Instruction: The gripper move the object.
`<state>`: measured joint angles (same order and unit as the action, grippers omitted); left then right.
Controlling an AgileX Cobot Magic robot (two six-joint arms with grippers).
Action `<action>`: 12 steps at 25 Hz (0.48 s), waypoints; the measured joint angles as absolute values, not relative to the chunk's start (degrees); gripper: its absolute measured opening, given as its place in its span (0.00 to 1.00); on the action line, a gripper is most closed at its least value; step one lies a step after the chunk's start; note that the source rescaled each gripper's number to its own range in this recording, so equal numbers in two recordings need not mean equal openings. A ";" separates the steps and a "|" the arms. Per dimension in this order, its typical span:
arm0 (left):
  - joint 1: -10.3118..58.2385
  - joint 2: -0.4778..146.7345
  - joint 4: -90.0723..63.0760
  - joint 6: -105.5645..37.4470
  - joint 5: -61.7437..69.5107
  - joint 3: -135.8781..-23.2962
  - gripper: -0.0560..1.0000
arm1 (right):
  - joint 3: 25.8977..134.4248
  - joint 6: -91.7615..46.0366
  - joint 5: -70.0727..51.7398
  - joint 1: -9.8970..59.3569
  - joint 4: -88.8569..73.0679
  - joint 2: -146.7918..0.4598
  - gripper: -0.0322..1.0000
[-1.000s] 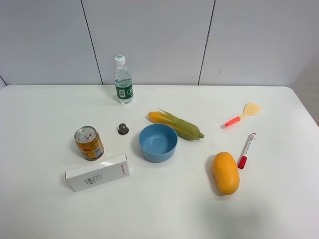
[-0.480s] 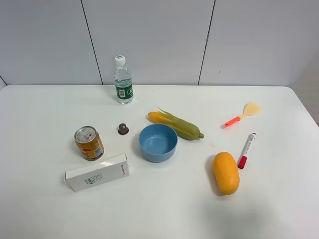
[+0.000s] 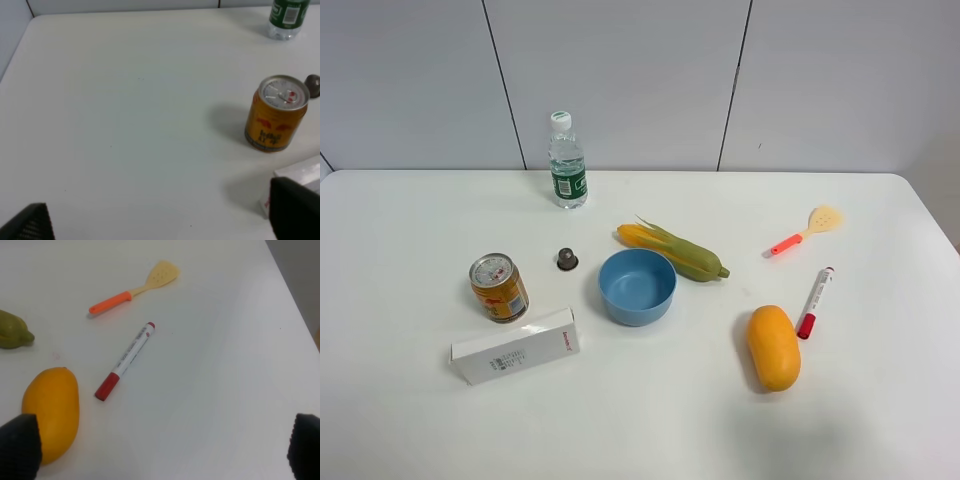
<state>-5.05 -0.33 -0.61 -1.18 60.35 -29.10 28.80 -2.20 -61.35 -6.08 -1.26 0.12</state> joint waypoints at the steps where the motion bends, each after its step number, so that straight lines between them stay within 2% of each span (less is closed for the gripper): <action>1: -5.05 -0.33 -0.61 -1.18 60.35 -29.10 1.00 | 28.80 -2.20 -61.35 -6.08 -1.26 0.12 1.00; 12: -5.05 -0.33 -0.61 -1.18 60.35 -29.10 1.00 | 28.80 -2.20 -61.35 -6.08 -1.26 0.12 1.00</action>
